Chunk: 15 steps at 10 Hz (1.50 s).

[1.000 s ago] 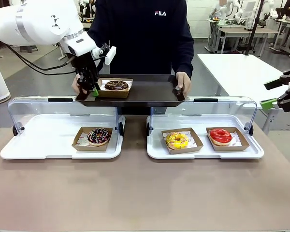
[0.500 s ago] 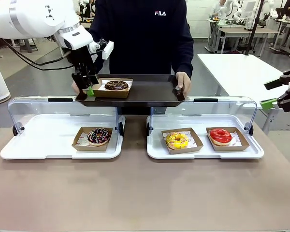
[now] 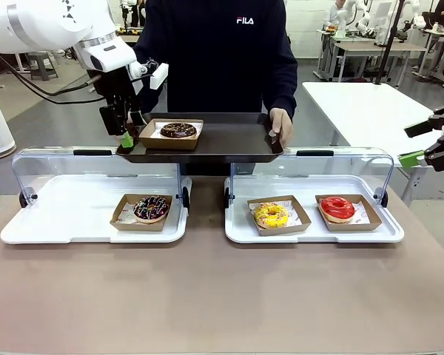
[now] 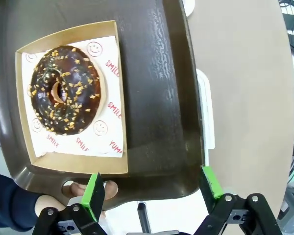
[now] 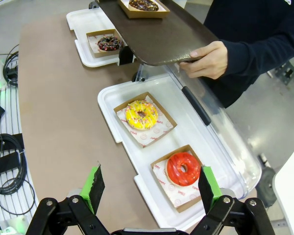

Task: Provide the desired donut to the person.
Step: Place the picked Paper togo box onto the Handle tray extended by the person, then pick up and lift the Paper togo box containing the Donut pointed at by the person.

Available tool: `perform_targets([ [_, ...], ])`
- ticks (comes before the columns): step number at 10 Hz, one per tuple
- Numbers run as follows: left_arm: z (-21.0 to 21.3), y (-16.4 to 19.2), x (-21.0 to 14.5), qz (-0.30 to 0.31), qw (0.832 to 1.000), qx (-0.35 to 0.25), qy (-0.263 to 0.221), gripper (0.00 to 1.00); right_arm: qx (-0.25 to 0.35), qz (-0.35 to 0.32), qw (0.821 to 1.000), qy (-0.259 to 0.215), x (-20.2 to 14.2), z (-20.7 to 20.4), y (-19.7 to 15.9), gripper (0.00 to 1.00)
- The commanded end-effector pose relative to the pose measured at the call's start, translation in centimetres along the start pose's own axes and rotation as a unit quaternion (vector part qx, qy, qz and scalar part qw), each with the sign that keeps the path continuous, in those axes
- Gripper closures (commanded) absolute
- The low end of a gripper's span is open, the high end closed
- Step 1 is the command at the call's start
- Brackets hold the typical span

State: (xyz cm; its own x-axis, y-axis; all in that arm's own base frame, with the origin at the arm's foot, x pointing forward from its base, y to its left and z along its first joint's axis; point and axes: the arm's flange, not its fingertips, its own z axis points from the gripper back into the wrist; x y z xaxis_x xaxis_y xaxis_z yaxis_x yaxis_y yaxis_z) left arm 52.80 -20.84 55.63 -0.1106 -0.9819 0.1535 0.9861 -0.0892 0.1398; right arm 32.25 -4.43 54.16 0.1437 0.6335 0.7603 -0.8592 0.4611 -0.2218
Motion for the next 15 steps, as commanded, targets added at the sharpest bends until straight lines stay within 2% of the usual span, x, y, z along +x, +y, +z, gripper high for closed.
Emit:
perform_targets([
  [1, 1.6, -1.6, -0.8, -0.006, 0.999, -0.024, -0.034, 0.00, 0.006, 0.001, 1.000, -0.010, -0.1, -0.2, -0.2, 0.00],
  [2, 0.0, 0.0, 0.0, 0.000, 1.000, 0.000, 0.000, 0.00, 0.006, 0.001, 1.000, -0.010, -0.1, -0.2, -0.2, 0.00],
  [13, 0.0, -0.1, -0.1, 0.000, 1.000, -0.008, -0.008, 0.00, 0.006, 0.001, 1.000, -0.010, -0.1, -0.2, -0.2, 0.00],
  [15, 4.3, -5.2, -6.0, 0.085, 0.993, -0.045, -0.066, 0.00, 0.006, 0.001, 1.000, -0.010, -0.1, -0.2, -0.2, 0.00],
])
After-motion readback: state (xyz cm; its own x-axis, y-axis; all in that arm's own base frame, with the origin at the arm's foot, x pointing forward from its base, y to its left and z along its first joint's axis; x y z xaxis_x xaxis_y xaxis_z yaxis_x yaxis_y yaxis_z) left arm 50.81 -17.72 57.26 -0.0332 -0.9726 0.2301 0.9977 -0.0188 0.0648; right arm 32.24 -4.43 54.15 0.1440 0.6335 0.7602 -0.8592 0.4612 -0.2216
